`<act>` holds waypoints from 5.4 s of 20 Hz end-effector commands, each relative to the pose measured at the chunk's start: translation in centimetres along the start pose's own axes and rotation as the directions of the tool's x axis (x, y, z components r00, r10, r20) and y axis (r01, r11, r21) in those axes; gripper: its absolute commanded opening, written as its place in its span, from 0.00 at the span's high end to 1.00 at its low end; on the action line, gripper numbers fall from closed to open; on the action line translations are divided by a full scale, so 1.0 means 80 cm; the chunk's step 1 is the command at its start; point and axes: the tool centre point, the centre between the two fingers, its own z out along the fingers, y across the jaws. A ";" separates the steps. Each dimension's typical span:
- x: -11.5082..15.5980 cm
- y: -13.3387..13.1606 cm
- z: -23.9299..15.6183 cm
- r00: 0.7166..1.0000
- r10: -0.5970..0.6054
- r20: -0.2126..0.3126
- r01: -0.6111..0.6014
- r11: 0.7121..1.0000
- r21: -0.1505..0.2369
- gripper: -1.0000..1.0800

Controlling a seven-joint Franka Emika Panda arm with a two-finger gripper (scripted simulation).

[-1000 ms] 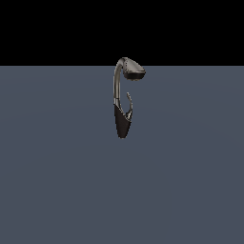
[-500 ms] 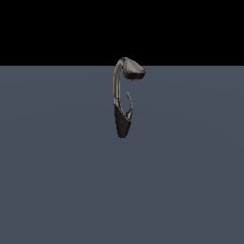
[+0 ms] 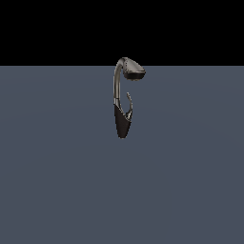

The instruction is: Turn on the faucet by rotating a designated handle.

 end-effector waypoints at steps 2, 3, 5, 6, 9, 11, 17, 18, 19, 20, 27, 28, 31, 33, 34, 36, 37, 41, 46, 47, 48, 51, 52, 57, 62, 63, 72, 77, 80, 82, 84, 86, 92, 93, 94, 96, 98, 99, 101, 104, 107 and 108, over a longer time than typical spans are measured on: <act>0.022 -0.005 0.006 0.998 0.054 0.026 -0.055 0.998 0.031 1.00; 0.029 -0.007 0.008 0.997 0.072 0.035 -0.073 0.996 0.040 1.00; 0.046 -0.010 0.013 0.992 0.110 0.056 -0.114 0.992 0.061 1.00; 0.054 -0.011 0.017 0.989 0.130 0.067 -0.135 0.988 0.070 1.00; 0.079 -0.016 0.027 0.977 0.189 0.102 -0.199 0.975 0.097 1.00; 0.096 -0.018 0.035 0.965 0.228 0.127 -0.242 0.964 0.113 1.00; 0.147 -0.023 0.063 0.918 0.340 0.205 -0.372 0.916 0.150 1.00; 0.155 -0.023 0.069 0.908 0.358 0.219 -0.394 0.906 0.154 1.00; 0.164 -0.024 0.075 0.897 0.375 0.233 -0.416 0.896 0.158 1.00; 0.172 -0.024 0.081 0.886 0.393 0.247 -0.437 0.885 0.161 1.00; 0.229 -0.024 0.128 0.791 0.505 0.347 -0.582 0.795 0.171 1.00; 0.236 -0.024 0.135 0.775 0.519 0.361 -0.602 0.780 0.170 1.00; 0.259 -0.022 0.159 0.723 0.560 0.404 -0.660 0.733 0.165 1.00; 0.274 -0.021 0.176 0.686 0.585 0.433 -0.697 0.700 0.158 1.00; 0.281 -0.020 0.185 0.667 0.597 0.447 -0.714 0.683 0.154 1.00; 0.295 -0.018 0.203 0.626 0.619 0.474 -0.749 0.647 0.145 1.00; 0.301 -0.017 0.212 0.606 0.629 0.488 -0.765 0.629 0.139 1.00; 0.326 -0.012 0.251 0.517 0.664 0.540 -0.826 0.552 0.112 1.00; 0.351 -0.005 0.297 0.411 0.693 0.593 -0.883 0.463 0.072 1.00; 0.355 -0.004 0.305 0.393 0.696 0.601 -0.892 0.448 0.065 1.00; 0.358 -0.003 0.313 0.376 0.699 0.608 -0.899 0.434 0.057 1.00; 0.366 0.000 0.332 0.331 0.705 0.627 -0.917 0.397 0.038 1.00; 0.369 0.001 0.338 0.319 0.707 0.632 -0.922 0.387 0.032 1.00; 0.376 0.004 0.357 0.275 0.710 0.648 -0.936 0.352 0.012 1.00; 0.377 0.004 0.361 0.265 0.711 0.652 -0.939 0.343 0.007 1.00; 0.377 0.004 0.361 0.265 0.711 0.652 -0.939 0.343 0.007 1.00; 0.356 0.007 0.357 0.265 0.711 0.651 -0.939 0.343 0.007 1.00; 0.340 0.008 0.354 0.265 0.711 0.651 -0.939 0.343 0.007 1.00; 0.331 0.009 0.352 0.265 0.711 0.652 -0.939 0.343 0.007 1.00; 0.324 0.010 0.351 0.265 0.711 0.652 -0.939 0.343 0.007 1.00; 0.317 0.011 0.349 0.265 0.711 0.652 -0.939 0.343 0.007 1.00; 0.325 0.015 0.352 0.264 0.716 0.646 -0.942 0.334 0.014 1.00; 0.302 0.030 0.359 0.264 0.714 0.648 -0.941 0.338 0.011 1.00; 0.298 0.032 0.360 0.264 0.714 0.649 -0.941 0.338 0.011 1.00; 0.294 0.035 0.361 0.264 0.713 0.649 -0.941 0.339 0.010 1.00; 0.286 0.040 0.363 0.264 0.713 0.650 -0.940 0.340 0.009 1.00; 0.277 0.046 0.366 0.264 0.712 0.651 -0.940 0.341 0.009 1.00; 0.273 0.049 0.367 0.264 0.711 0.651 -0.940 0.342 0.008 1.00; 0.268 0.051 0.368 0.264 0.711 0.651 -0.939 0.343 0.008 1.00; 0.277 0.053 0.369 0.282 0.708 0.648 -0.936 0.351 0.024 1.00; 0.272 0.075 0.387 0.274 0.709 0.650 -0.938 0.347 0.017 1.00; 0.270 0.083 0.393 0.272 0.710 0.650 -0.938 0.346 0.014 1.00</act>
